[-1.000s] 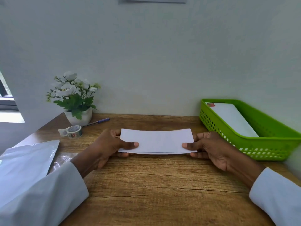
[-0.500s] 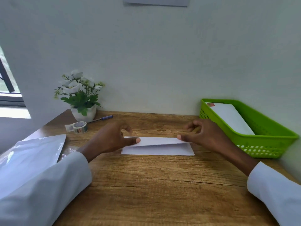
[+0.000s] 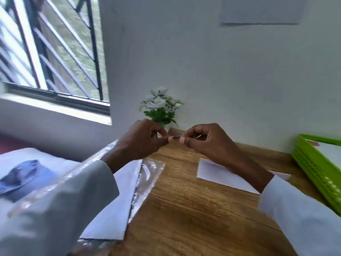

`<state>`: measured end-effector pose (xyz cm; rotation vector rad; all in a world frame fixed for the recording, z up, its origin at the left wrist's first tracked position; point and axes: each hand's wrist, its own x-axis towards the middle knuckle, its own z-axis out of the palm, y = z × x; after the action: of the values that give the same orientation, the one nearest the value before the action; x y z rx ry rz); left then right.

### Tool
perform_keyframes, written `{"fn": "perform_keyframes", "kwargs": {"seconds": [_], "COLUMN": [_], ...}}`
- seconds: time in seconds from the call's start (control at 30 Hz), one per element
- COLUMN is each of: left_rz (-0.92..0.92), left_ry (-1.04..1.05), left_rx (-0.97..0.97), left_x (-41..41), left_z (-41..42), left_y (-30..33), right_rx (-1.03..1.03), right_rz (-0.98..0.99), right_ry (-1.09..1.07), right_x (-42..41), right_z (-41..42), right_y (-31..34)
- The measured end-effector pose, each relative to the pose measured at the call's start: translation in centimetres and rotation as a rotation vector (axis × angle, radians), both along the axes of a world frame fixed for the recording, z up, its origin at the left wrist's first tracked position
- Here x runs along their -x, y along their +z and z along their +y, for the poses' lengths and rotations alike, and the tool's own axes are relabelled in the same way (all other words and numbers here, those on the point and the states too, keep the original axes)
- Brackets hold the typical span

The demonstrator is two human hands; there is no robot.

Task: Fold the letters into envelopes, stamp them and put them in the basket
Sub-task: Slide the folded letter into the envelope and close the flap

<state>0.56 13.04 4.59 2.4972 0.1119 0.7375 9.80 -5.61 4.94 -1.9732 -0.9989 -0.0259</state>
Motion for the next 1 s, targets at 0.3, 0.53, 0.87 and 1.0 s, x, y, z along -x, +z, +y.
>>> {"fn": "perform_keyframes", "kwargs": {"seconds": [0.3,0.53,0.87,1.0], "left_rz": [0.023,0.196,0.233,0.164], "left_ry": [0.288,0.651,0.508,0.359], "left_rx": [0.044,-0.054,0.311,0.621], "left_x": [5.5,7.1,5.9,5.6], "left_z": [6.8,9.5,9.2,8.6], "left_y": [-4.5,-7.4,-6.1,-5.9], "right_rx": [0.070,0.057,-0.170,-0.200], "right_rz": [0.136,0.308,0.813,0.849], "right_ry": [0.078,-0.067,-0.037,-0.055], "right_x": [4.8,5.1,4.8,4.5], "right_z": [9.1,10.5,10.8,10.6], "right_y": [-4.8,-6.7,-6.7,-6.8]}}
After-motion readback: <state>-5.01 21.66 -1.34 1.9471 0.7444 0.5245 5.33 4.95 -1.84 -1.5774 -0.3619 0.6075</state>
